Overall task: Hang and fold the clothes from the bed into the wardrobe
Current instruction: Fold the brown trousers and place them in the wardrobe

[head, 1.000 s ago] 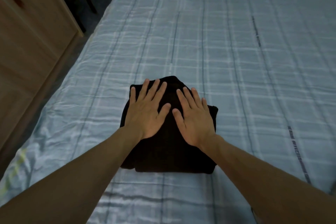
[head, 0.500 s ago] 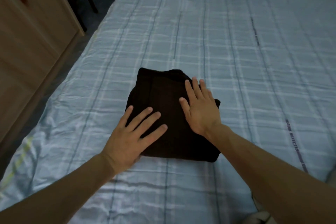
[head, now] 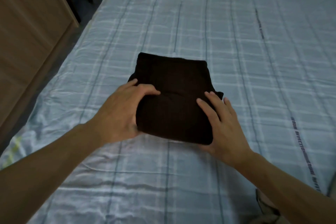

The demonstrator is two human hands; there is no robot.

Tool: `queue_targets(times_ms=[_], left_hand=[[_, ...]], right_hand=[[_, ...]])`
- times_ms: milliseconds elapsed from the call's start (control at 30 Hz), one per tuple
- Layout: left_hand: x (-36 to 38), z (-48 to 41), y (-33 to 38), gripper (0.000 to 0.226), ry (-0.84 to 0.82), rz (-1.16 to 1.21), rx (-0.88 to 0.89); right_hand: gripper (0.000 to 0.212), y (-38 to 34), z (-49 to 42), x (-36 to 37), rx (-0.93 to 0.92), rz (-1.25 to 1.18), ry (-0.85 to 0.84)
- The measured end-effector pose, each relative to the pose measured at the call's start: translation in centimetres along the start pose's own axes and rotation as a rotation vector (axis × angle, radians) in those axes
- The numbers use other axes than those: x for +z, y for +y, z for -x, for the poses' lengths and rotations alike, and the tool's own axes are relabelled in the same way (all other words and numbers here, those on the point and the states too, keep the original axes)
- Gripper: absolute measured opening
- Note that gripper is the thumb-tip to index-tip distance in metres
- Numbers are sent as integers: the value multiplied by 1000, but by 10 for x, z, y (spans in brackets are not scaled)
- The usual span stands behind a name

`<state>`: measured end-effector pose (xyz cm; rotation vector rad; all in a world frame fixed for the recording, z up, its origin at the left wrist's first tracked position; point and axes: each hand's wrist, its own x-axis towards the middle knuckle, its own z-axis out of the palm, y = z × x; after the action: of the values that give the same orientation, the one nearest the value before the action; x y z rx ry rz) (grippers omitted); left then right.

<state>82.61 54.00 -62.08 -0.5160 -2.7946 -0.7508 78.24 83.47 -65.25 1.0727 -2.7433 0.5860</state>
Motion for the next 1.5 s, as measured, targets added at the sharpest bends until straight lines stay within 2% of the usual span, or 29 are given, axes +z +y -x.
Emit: queue_targets(times_ms=[67,200,367,533,733,933,1100,1333,1500], left_hand=[[0,2,-5,83,22,-28,60],[12,21,-9,72,149,-237,173],[17,14,-11,66,155,-339,198],[-15,2,13,67,156,-258,133],[-100,4,77,54,267,-111,87],[-225,44,177,43,374,-124,66],[-327,94,271,51,439,-245,-7],[-424,190,397,53,527,-535,-192],[-483,254,459,52,597,-735,-287]], right_hand=[[108,6,-5,2,2,-5,4],[98,10,-3,2,4,-31,16],[88,4,-3,0,22,-46,23],[77,-15,-19,-43,58,-95,61],[84,-62,-29,-141,52,-98,49],[79,-153,-17,-265,-70,-83,103],[81,-220,-9,-356,-243,-119,133],[77,-315,0,-419,-551,-242,292],[78,-391,2,-449,-733,-334,407]])
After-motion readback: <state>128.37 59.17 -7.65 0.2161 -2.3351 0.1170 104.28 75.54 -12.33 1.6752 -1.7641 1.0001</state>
